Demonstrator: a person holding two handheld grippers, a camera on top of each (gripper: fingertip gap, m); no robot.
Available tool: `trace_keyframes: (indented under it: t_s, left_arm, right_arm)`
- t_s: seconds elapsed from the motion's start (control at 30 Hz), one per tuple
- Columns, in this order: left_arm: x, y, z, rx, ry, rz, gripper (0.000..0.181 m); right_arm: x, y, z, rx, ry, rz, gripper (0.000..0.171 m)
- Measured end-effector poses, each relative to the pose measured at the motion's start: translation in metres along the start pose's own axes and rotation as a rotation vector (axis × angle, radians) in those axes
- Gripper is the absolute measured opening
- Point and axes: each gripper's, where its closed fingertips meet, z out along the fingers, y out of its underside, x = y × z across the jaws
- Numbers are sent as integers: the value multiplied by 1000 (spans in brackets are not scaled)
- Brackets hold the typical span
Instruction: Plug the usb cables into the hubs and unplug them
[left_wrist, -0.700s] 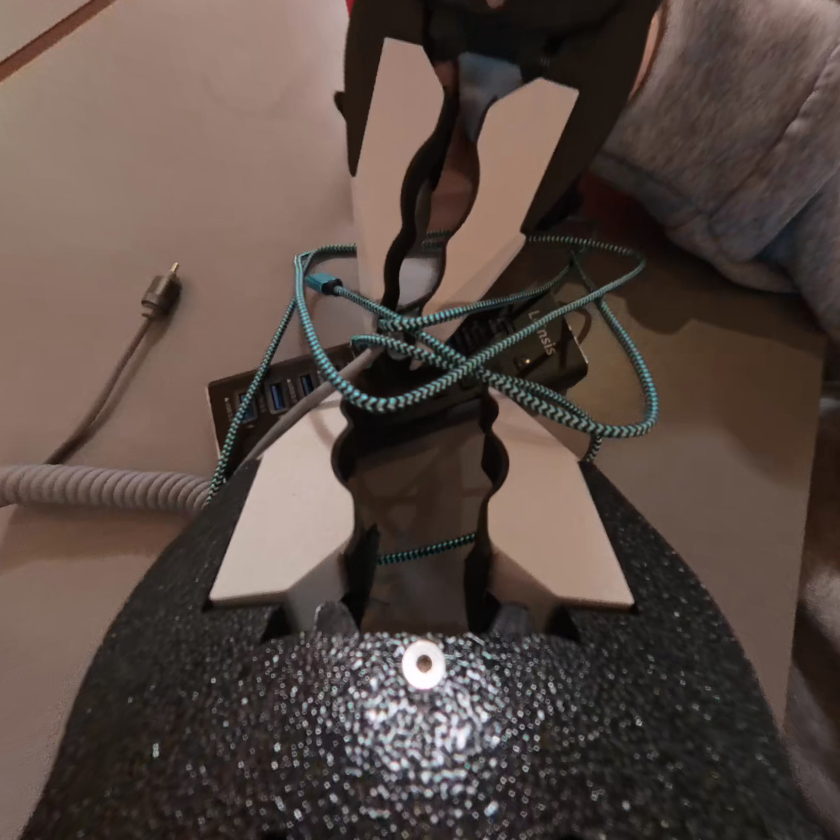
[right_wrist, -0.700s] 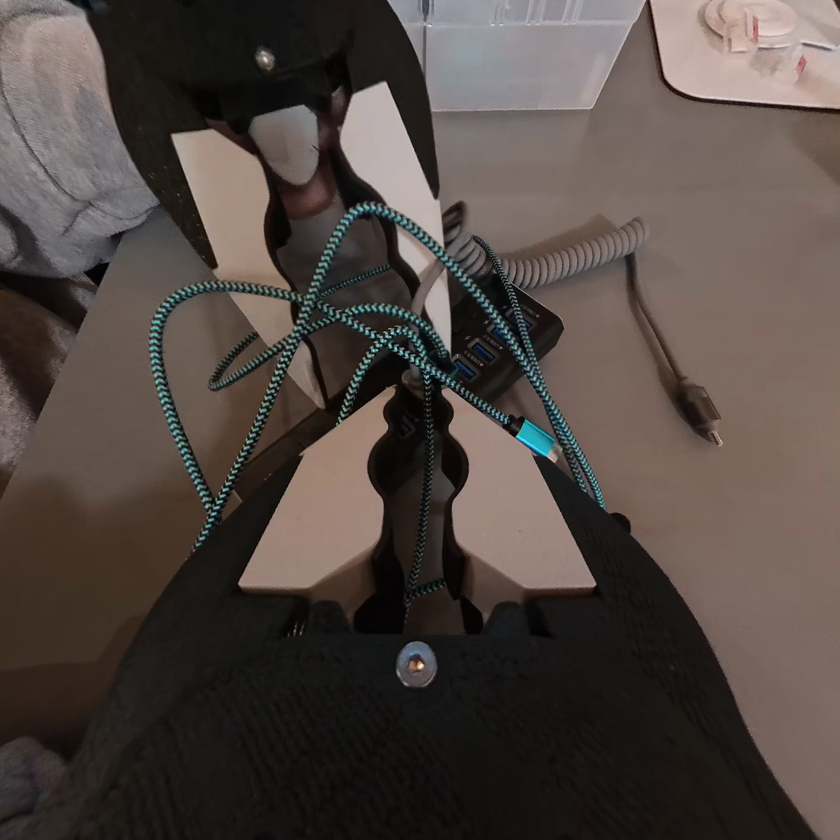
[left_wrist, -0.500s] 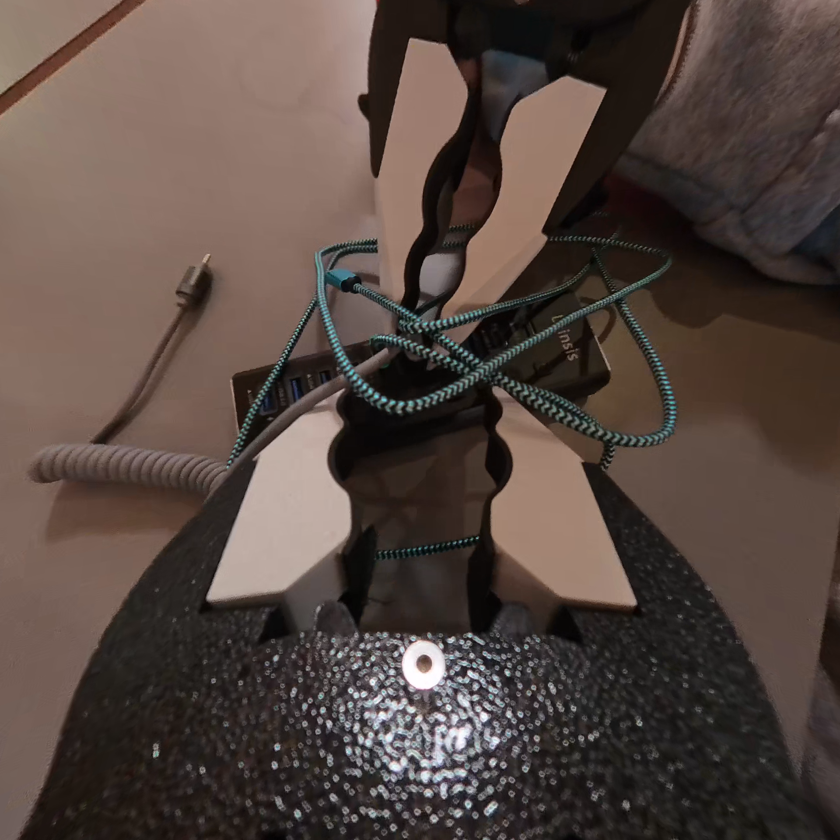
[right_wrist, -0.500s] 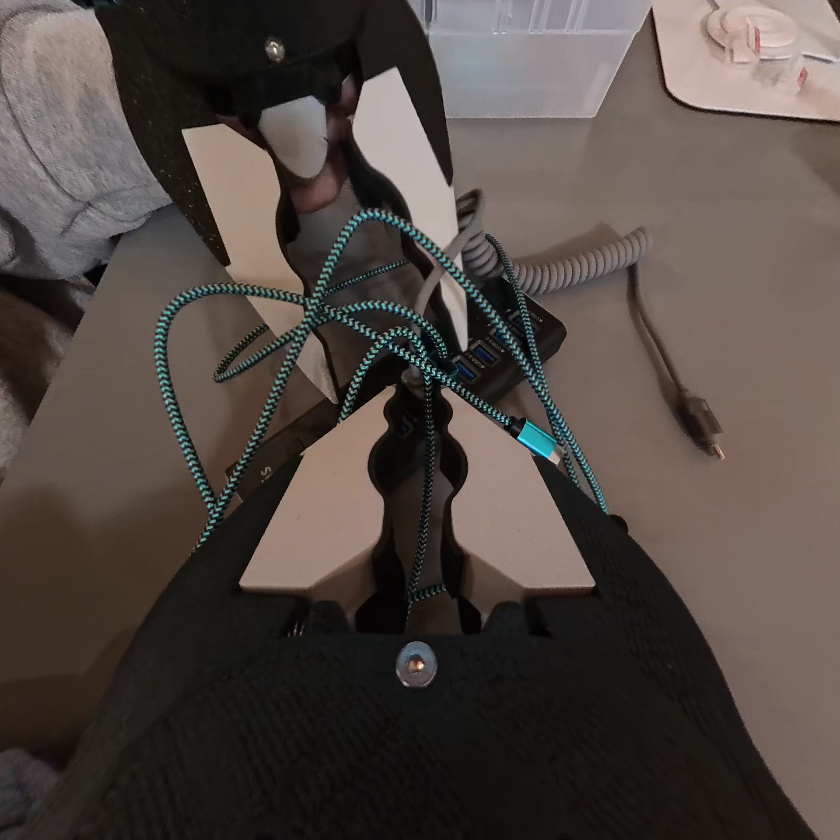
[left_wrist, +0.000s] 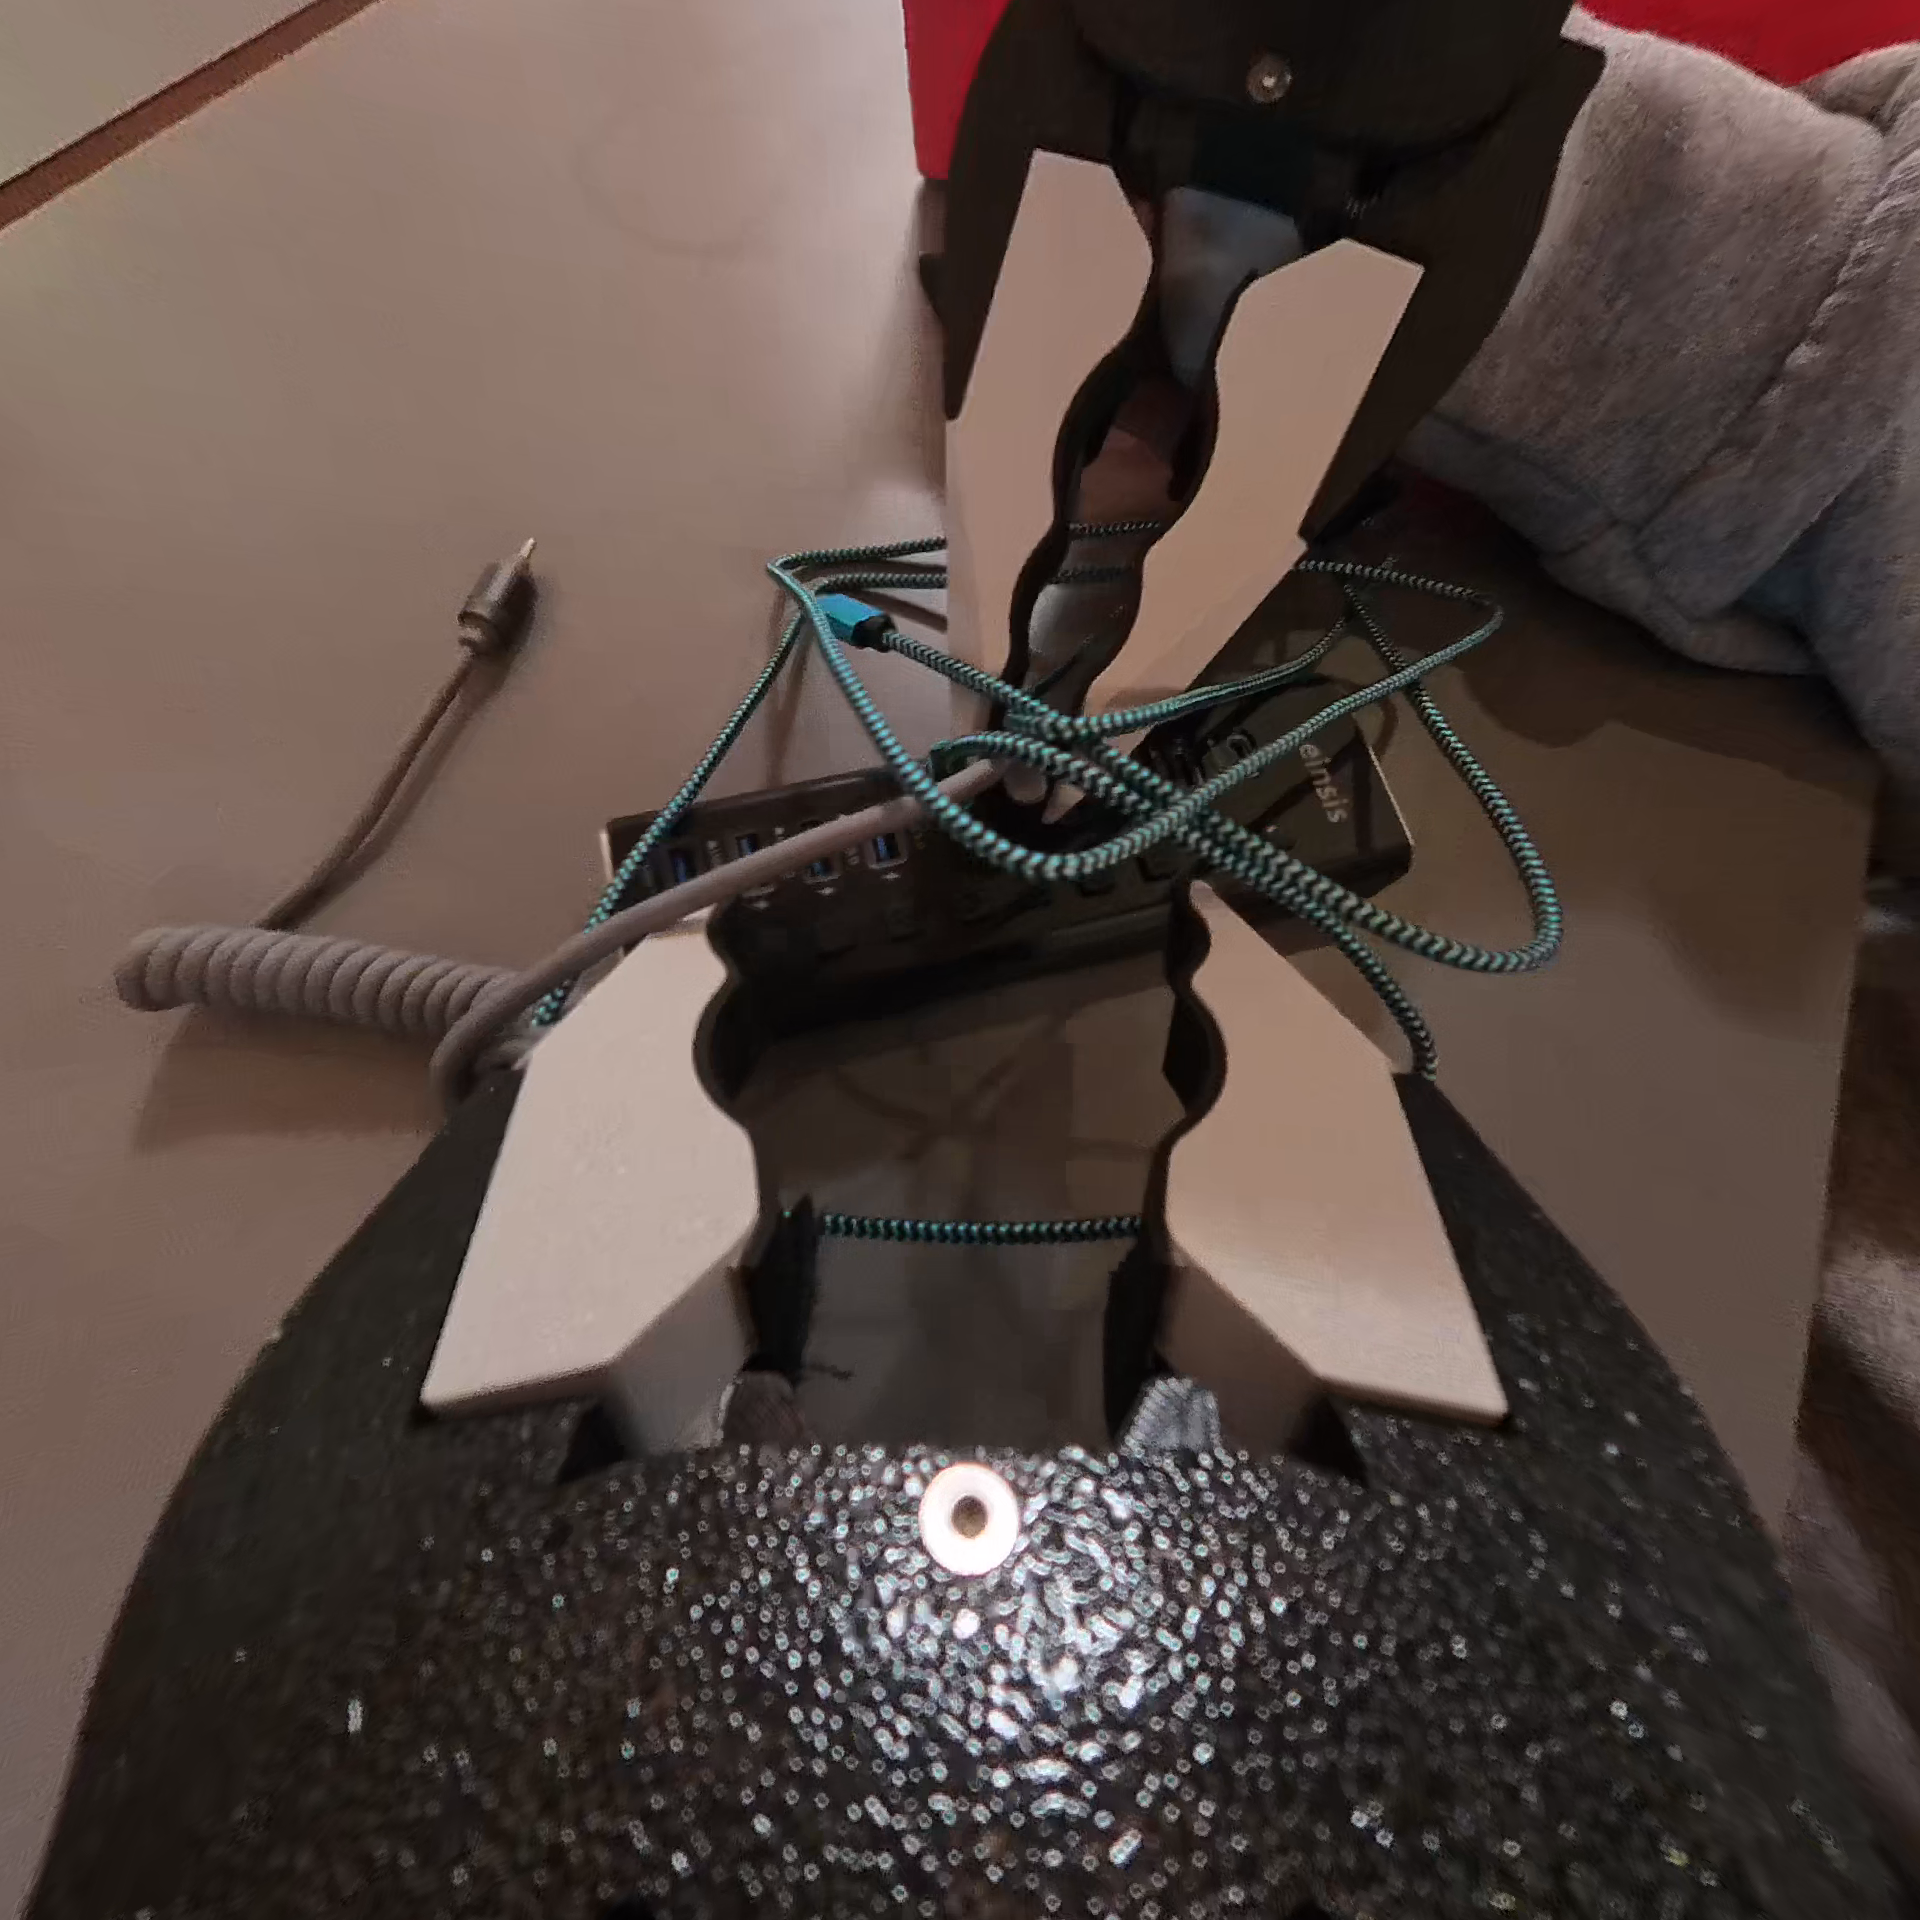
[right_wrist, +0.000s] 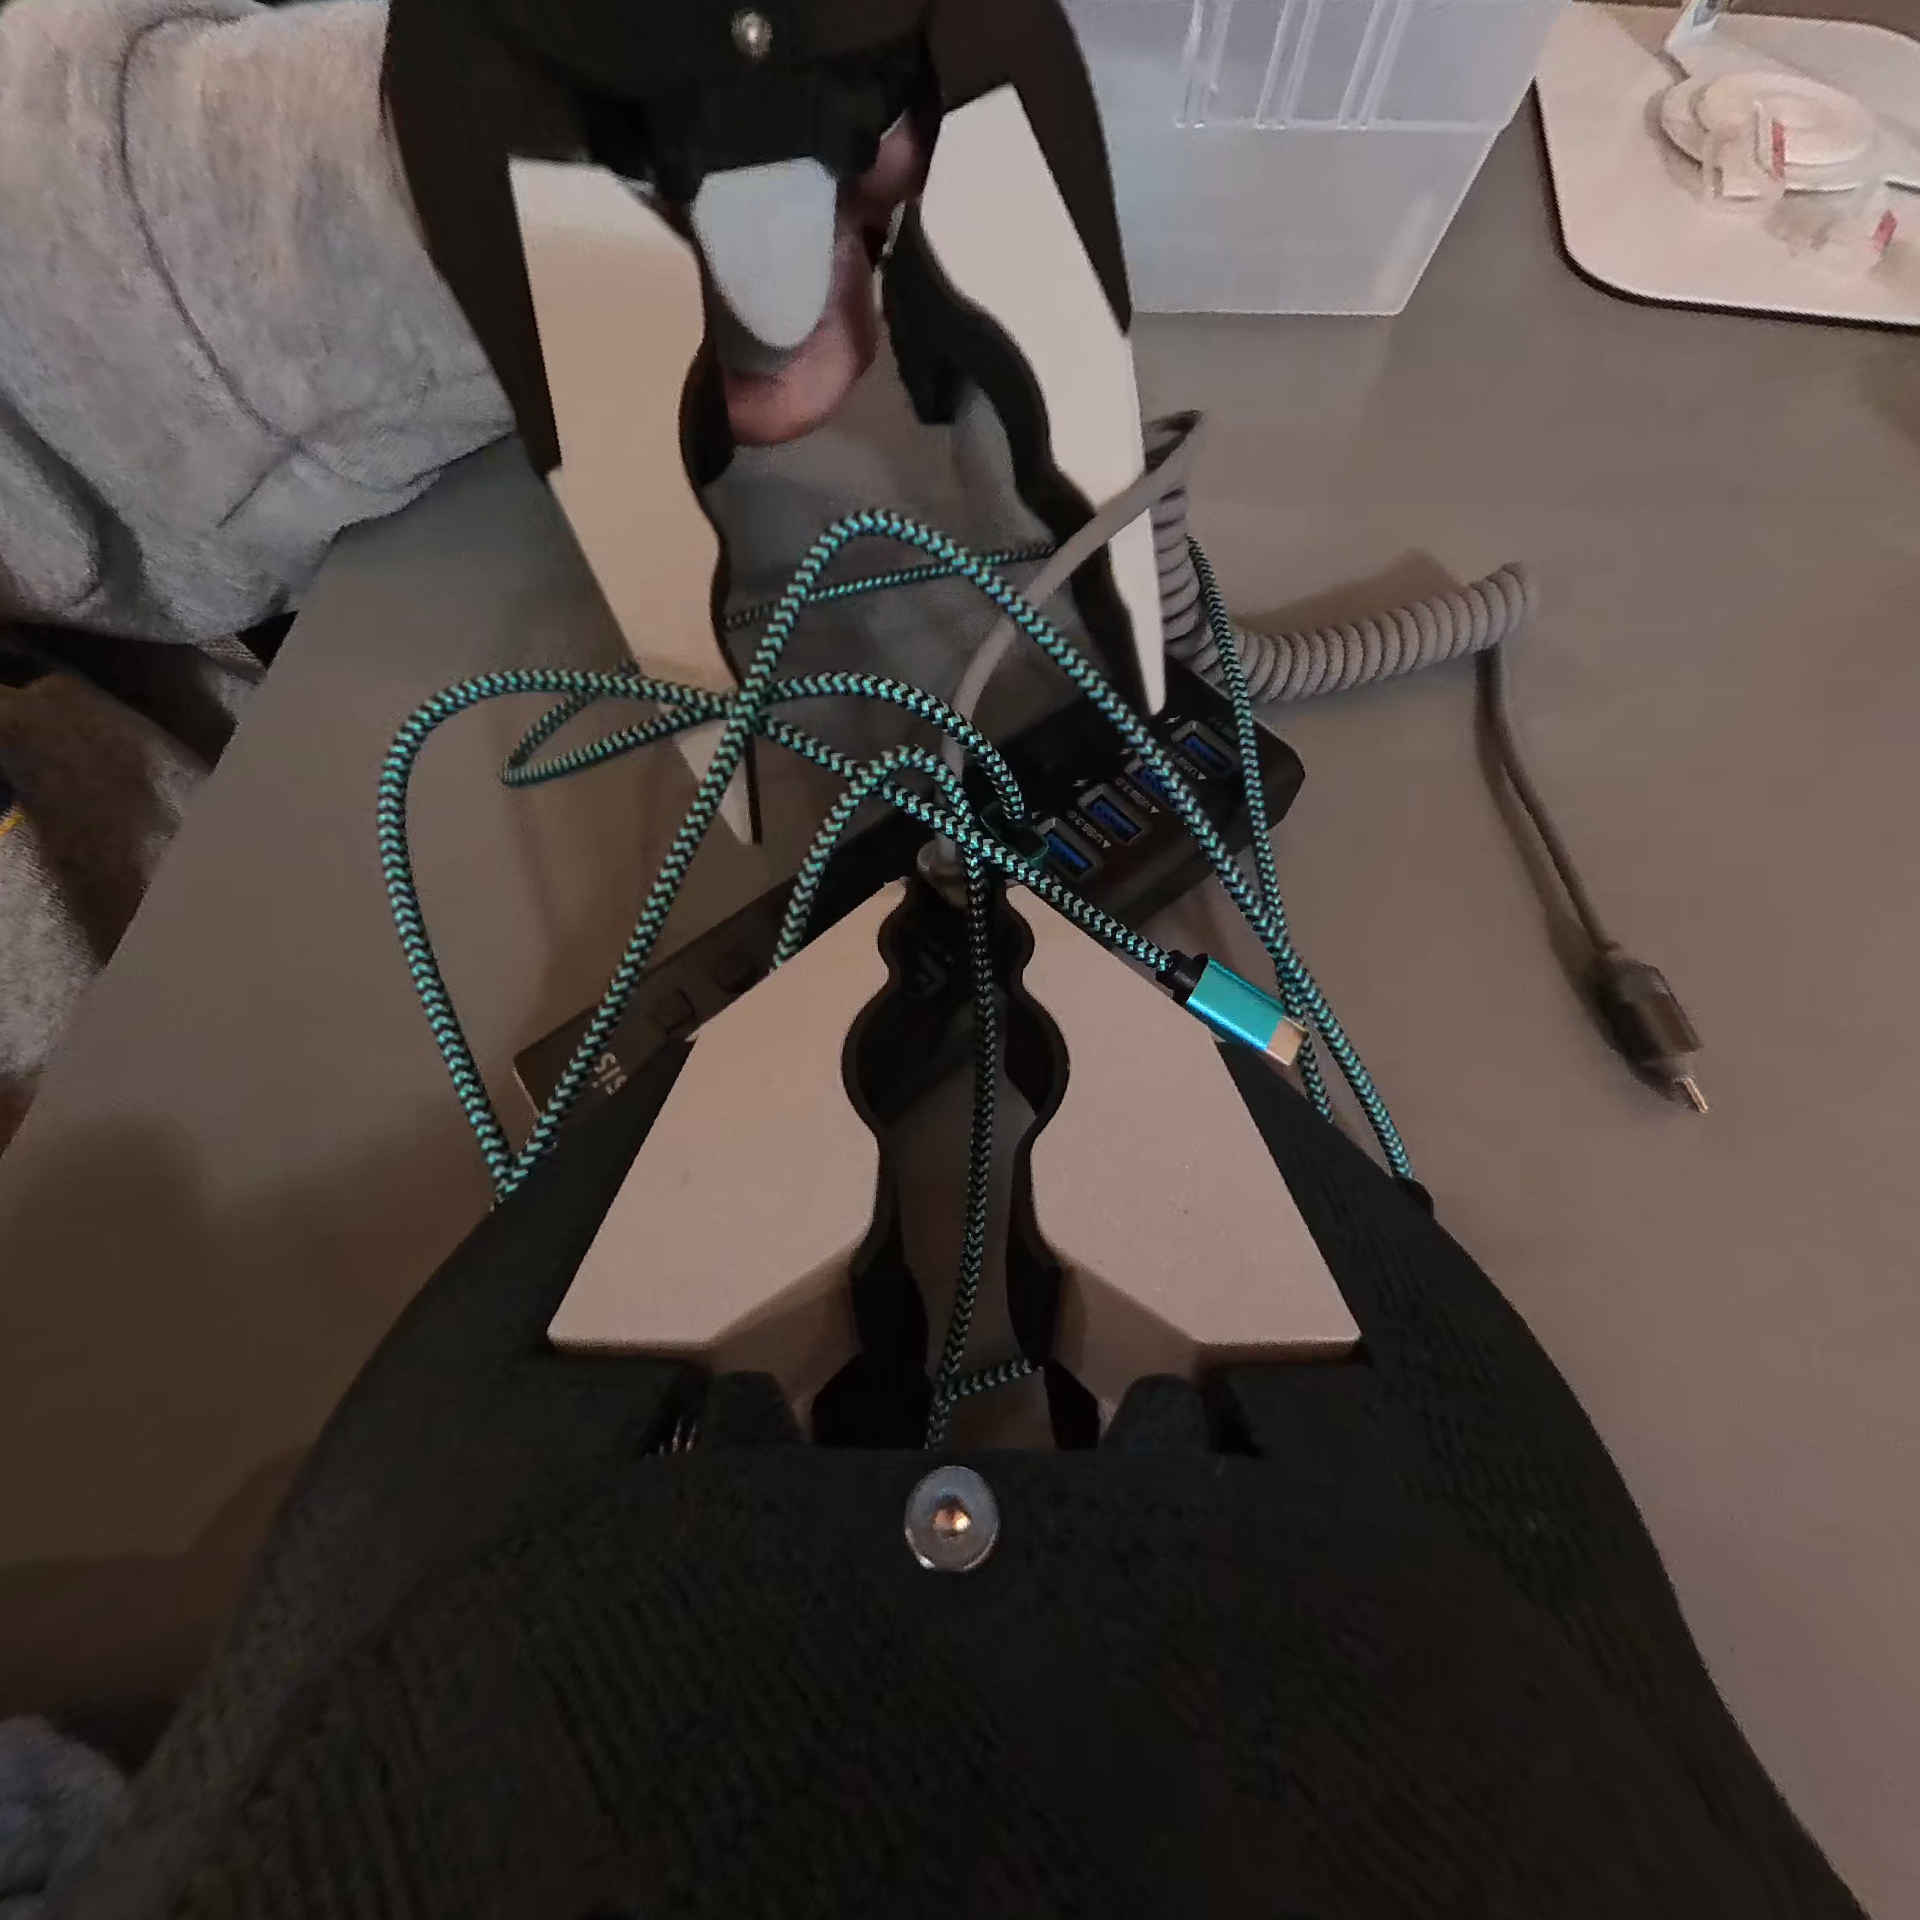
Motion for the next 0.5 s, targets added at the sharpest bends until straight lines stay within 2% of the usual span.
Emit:
trace_keyframes:
  t_s: [0.03,0.17,0.27,0.33,0.43,0.5]
  left_arm:
    - [1,-1,-3,10,17,-1,81]
    - [9,2,-12,-22,90,60,92]
    - [11,6,-21,-88,86,99,93]
    - [18,3,-32,-94,117,93,88]
    - [33,-8,-55,-69,159,102,74]
    - [34,-16,-69,-52,123,123,65]
  right_arm:
    - [-1,0,0,-1,-8,-4,11]
    - [-4,1,-1,-6,-25,4,11]
    - [-4,4,-3,-27,-33,71,11]
    - [-5,7,-12,-93,-19,128,17]
    - [14,6,-41,-183,221,162,26]
    - [28,-5,-65,-155,424,208,36]
